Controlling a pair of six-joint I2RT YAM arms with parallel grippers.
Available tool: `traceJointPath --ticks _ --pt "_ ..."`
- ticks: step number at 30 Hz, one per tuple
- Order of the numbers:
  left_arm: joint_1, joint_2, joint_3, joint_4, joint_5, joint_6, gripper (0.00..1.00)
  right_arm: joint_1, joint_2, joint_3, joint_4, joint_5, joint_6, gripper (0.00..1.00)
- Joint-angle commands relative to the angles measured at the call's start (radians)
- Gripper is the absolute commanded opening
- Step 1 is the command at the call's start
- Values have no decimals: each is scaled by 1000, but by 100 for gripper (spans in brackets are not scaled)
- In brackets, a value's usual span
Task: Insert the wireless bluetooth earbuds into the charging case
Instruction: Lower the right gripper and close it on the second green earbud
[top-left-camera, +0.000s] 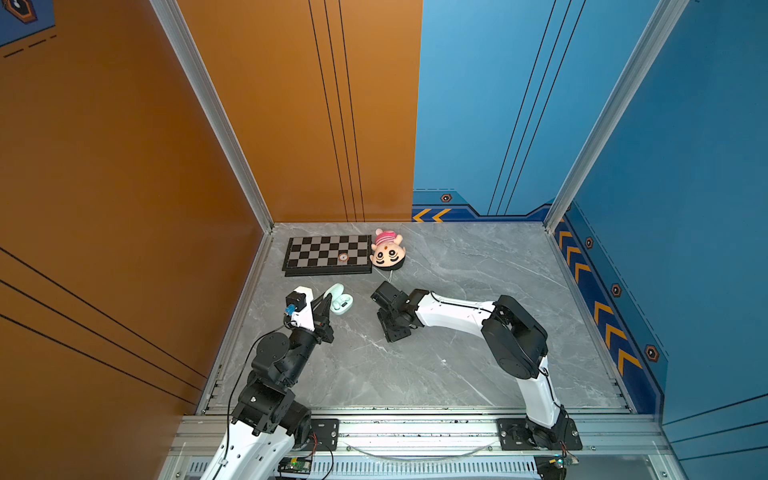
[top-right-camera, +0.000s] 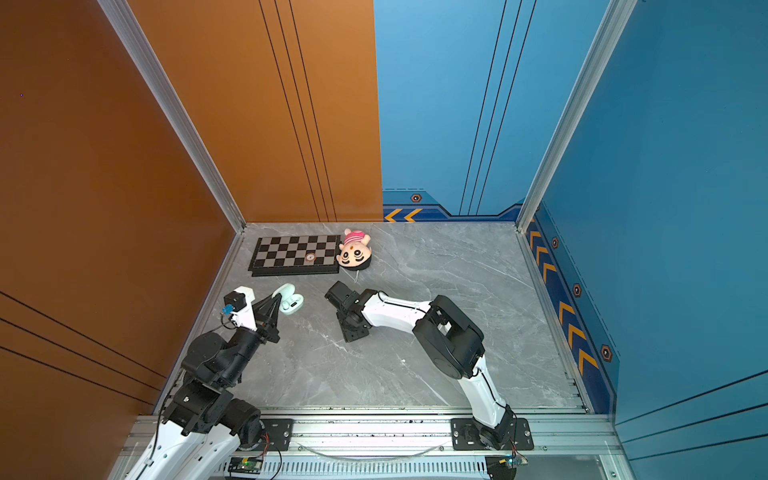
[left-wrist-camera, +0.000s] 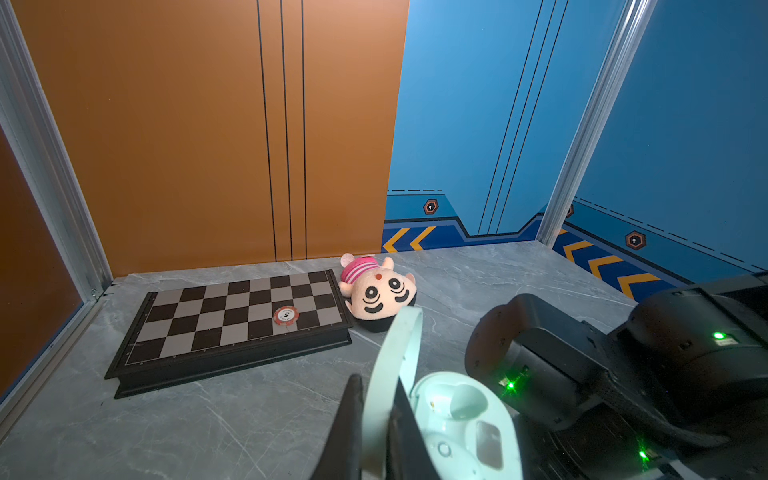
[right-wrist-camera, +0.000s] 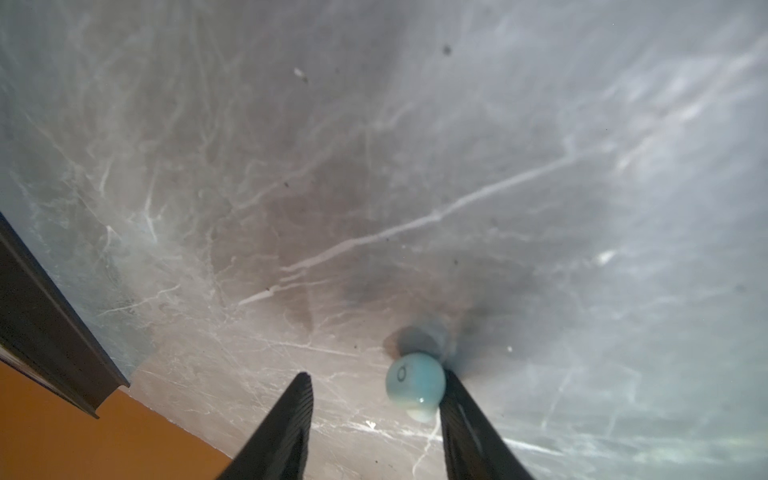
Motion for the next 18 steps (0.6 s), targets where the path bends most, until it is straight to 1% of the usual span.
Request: traceJointPath --ticks 1,11,15,18 --pt "14 4 -7 27 4 9 0 -20 44 2 -42 47 -61 50" --pt "28 8 -13 30 12 8 0 -47 89 40 -94 7 -246 45" --pt "31 8 -11 27 15 6 0 -59 109 64 -112 -11 -345 42" --pt "34 9 -9 27 17 6 0 -61 105 65 -149 -2 -402 41"
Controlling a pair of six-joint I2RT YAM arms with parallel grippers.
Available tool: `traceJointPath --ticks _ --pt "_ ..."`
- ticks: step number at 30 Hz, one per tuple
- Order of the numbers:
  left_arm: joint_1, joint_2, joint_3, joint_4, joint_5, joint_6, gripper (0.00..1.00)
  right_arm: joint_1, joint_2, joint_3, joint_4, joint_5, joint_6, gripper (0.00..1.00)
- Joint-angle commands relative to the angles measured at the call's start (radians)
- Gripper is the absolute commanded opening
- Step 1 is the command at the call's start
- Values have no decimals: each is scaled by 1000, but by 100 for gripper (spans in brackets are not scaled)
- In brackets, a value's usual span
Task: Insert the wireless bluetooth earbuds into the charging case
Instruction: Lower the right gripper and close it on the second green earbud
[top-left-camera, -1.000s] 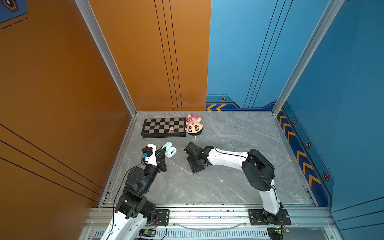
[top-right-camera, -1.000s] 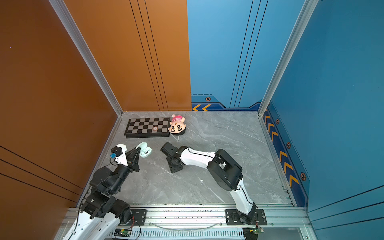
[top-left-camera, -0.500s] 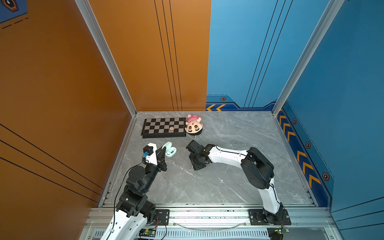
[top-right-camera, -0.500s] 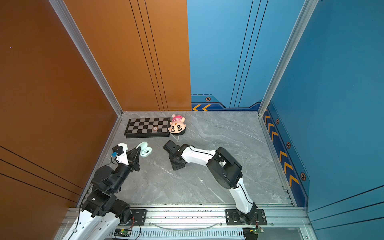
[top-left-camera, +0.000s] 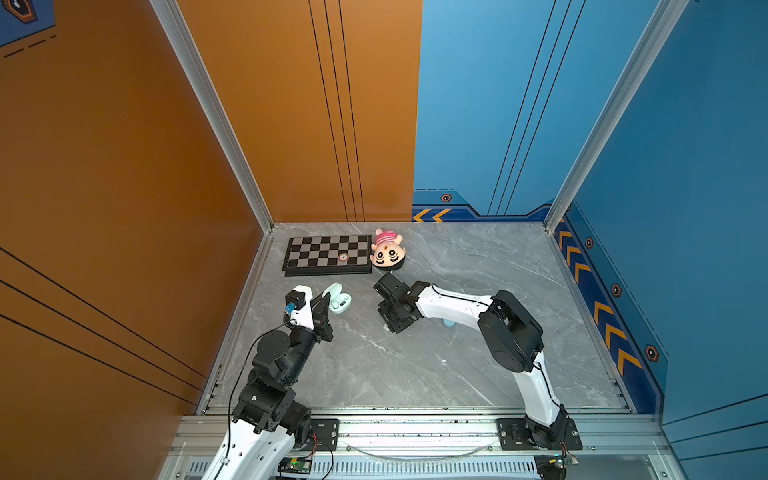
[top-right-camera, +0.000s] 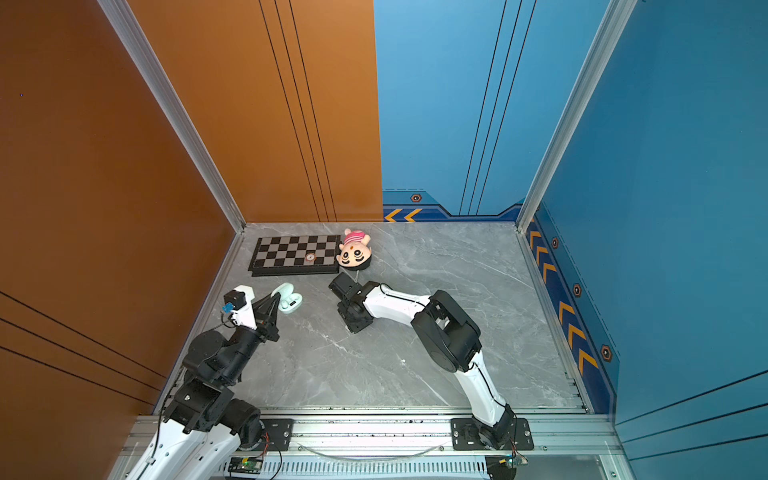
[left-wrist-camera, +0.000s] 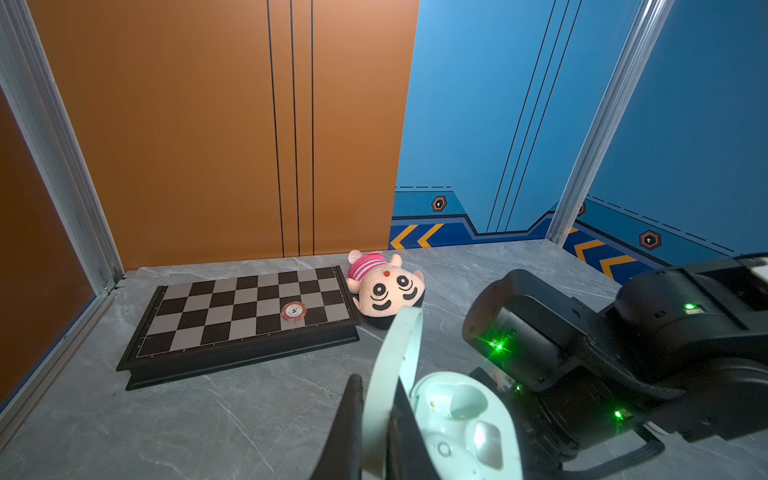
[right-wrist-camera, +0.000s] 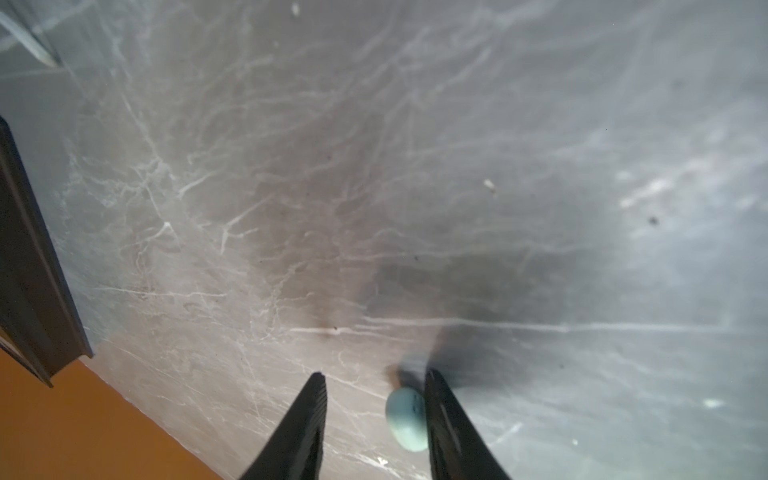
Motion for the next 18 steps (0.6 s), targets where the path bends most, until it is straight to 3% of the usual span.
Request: traceJointPath --ticks 1,5,12,18 --pt "11 0 -7 27 16 5 0 -10 49 -6 -139 24 -129 41" --pt "12 3 -7 32 18 2 0 -15 35 13 -179 54 -254 41" --pt "15 6 -7 40 27 -9 0 -16 96 188 -312 59 -608 41" --pt "17 5 -5 38 28 -9 0 -12 124 217 -315 30 -692 40"
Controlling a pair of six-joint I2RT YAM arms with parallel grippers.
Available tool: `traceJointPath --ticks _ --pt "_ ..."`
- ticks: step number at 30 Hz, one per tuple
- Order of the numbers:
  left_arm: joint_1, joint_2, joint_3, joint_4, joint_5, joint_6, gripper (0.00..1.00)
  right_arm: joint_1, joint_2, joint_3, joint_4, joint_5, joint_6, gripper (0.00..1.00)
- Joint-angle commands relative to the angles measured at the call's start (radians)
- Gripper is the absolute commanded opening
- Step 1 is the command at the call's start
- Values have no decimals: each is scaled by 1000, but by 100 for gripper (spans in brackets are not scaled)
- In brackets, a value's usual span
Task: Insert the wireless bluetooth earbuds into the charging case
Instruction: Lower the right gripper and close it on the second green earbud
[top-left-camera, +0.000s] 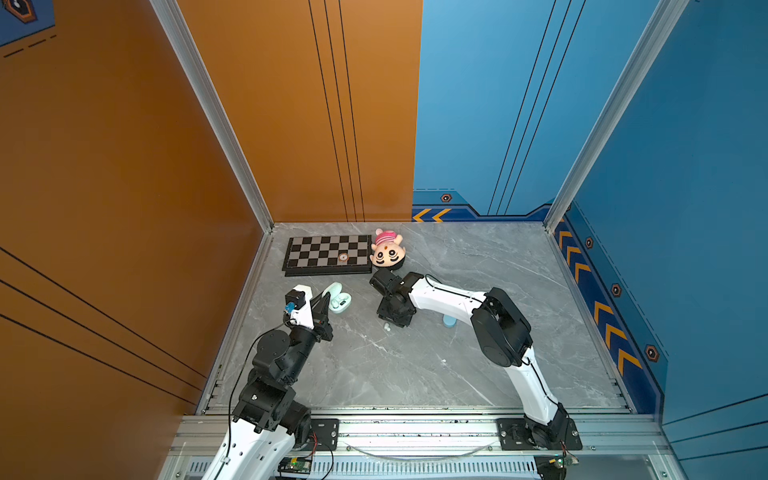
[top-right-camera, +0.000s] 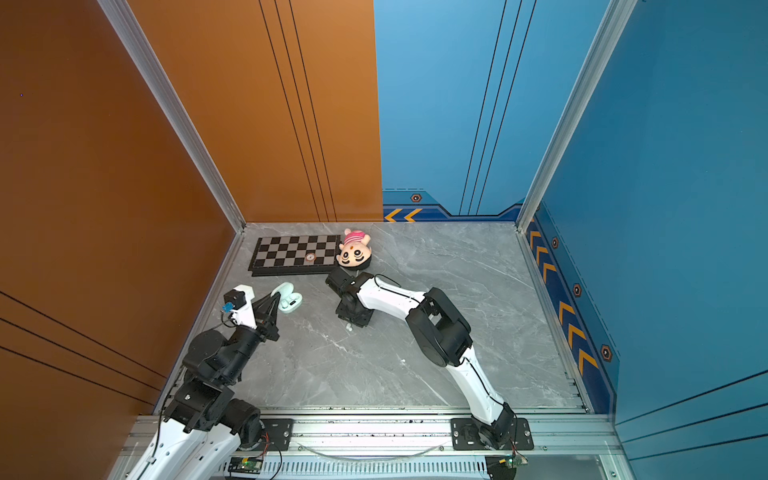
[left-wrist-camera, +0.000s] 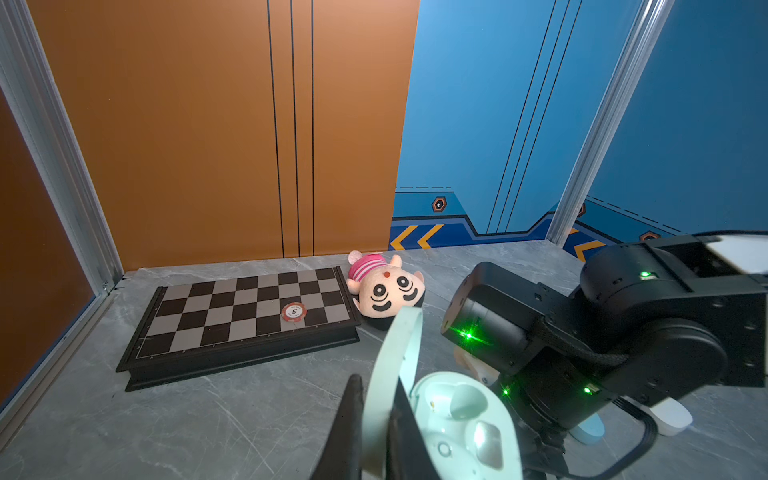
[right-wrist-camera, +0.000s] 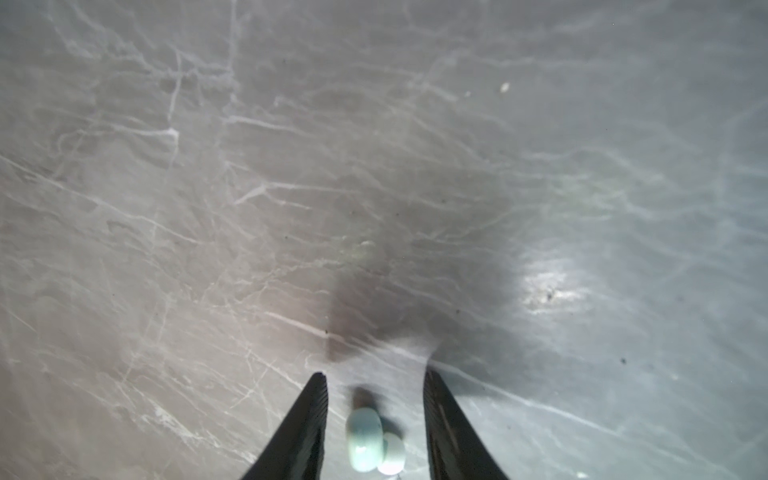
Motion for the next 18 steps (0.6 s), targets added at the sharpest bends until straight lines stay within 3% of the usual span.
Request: traceJointPath --ticks 1,18 --pt "12 1 -4 32 21 -9 0 1 36 18 -72 2 -117 39" --pt "20 -5 -1 30 26 -9 0 58 94 123 -150 42 -152 28"
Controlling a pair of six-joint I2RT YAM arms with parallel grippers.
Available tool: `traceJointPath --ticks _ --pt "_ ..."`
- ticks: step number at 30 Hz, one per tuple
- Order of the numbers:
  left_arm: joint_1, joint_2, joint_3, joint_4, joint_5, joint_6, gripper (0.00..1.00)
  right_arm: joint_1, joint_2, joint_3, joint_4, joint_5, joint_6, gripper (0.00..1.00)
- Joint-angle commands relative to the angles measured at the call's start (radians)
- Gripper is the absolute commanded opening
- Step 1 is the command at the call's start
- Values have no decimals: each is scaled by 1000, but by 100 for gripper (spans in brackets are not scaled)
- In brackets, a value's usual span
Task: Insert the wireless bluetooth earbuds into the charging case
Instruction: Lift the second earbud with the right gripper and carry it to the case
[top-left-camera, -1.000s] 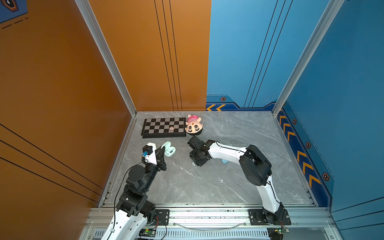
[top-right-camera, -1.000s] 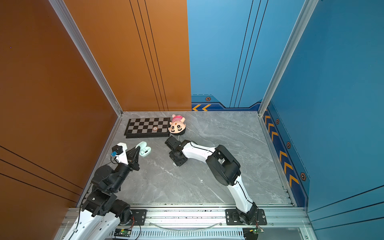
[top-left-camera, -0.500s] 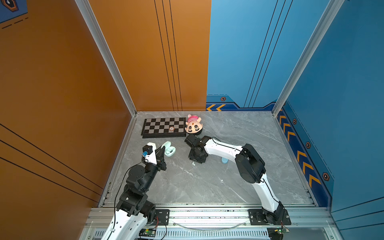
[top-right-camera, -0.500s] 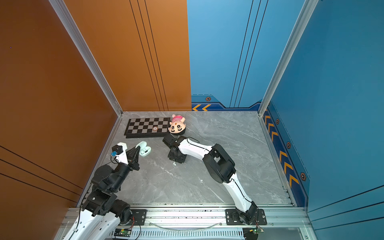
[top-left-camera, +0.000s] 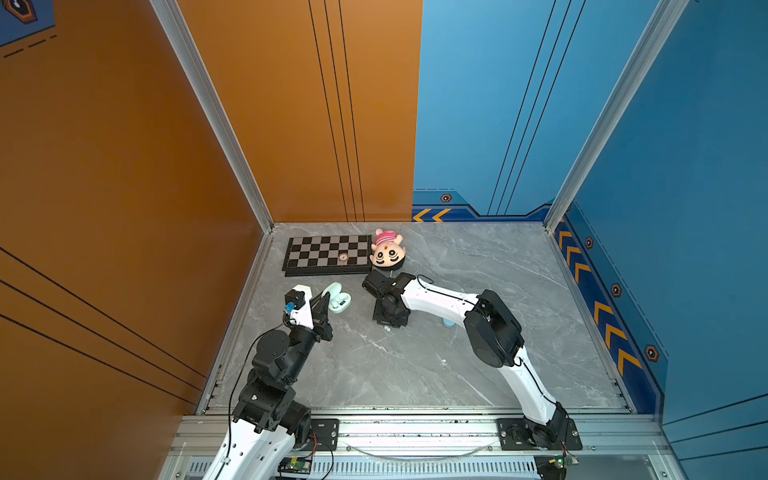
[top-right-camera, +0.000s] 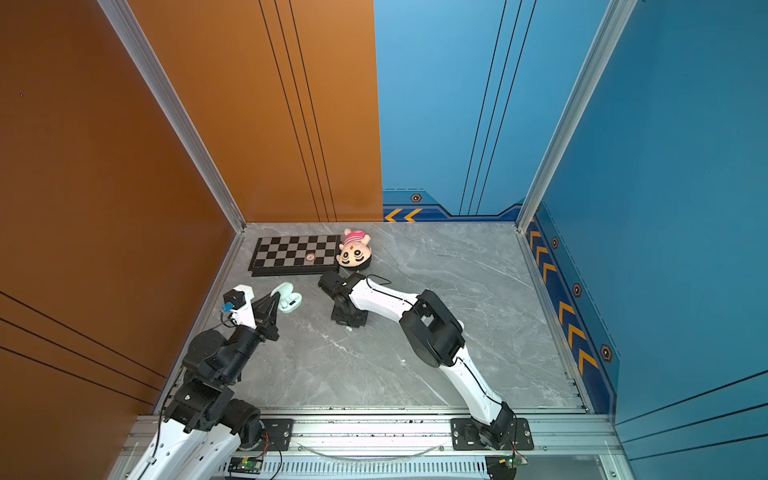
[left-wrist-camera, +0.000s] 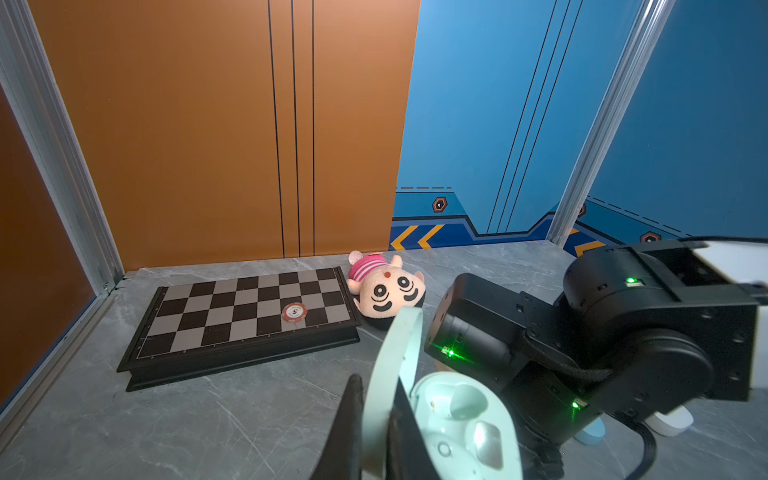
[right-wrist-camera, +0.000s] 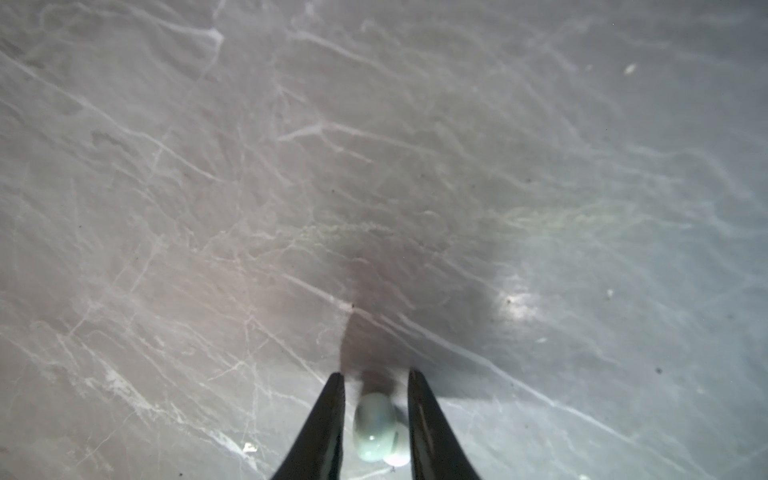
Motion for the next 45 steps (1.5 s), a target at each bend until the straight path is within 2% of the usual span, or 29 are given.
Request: traceJointPath --ticks 1,11,17,20,29,40,45 --pt "13 -5 0 29 19 -8 0 16 35 22 -63 28 -18 28" --pt "18 -16 0 24 22 -10 0 20 58 26 -72 23 -10 21" --pt "21 -16 1 22 22 -10 0 16 64 24 -76 20 -11 11" --pt "23 -12 2 23 29 -13 0 12 56 26 -73 20 -17 10" --pt "26 35 -1 53 116 -30 0 -45 -62 28 -66 0 -126 5" --pt "26 200 -5 197 267 -65 0 -201 -291 -103 31 -238 -244 4" --pt "23 329 4 300 353 -72 0 -298 -402 -157 72 -370 -320 4"
